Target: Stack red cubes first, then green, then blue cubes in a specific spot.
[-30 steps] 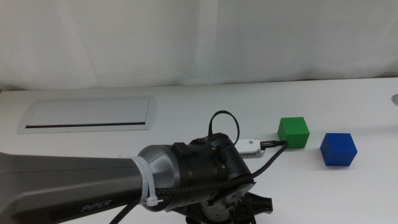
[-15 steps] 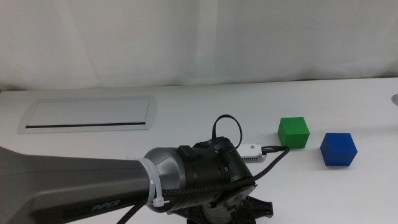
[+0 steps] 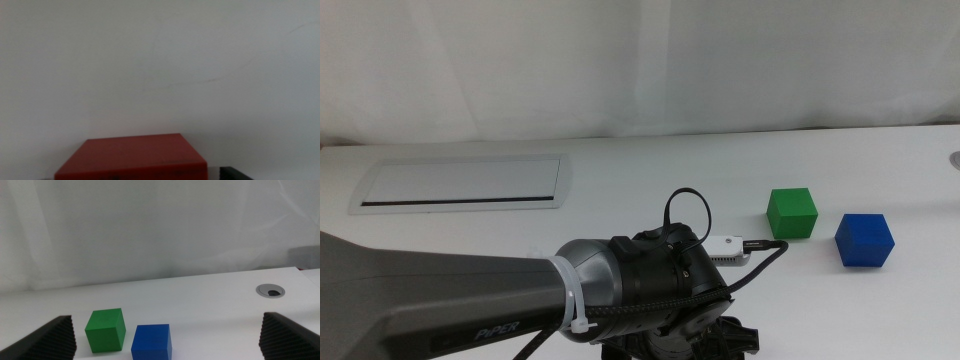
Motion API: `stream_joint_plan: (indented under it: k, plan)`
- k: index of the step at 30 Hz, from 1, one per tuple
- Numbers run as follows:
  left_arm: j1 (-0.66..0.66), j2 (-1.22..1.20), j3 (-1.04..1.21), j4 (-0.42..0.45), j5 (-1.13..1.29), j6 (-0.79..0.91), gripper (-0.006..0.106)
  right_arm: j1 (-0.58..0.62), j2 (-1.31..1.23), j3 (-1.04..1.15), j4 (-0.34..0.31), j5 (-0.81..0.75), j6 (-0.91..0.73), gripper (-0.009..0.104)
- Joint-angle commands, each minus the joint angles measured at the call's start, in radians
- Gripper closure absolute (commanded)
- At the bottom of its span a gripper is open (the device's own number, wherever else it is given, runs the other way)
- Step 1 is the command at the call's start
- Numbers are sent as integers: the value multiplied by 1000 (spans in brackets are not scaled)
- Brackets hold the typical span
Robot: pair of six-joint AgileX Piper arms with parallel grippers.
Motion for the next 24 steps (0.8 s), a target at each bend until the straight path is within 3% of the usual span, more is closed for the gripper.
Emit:
stream_joint_plan:
  k: [1,9,16,24]
  plan:
    - [1,-1,4,-2,3,-7,11,-6,-2,6,-2,-1,-3,-8]
    - [2,-78,-53,32,3,66,11,-6,-2,6,-2,-3,-3,-8]
    - [13,-198,-149,188,3,170,11,-6,-2,6,-2,-3,-3,-8]
    - [211,-340,-205,199,3,403,11,-6,-2,6,-2,-5,-3,-8]
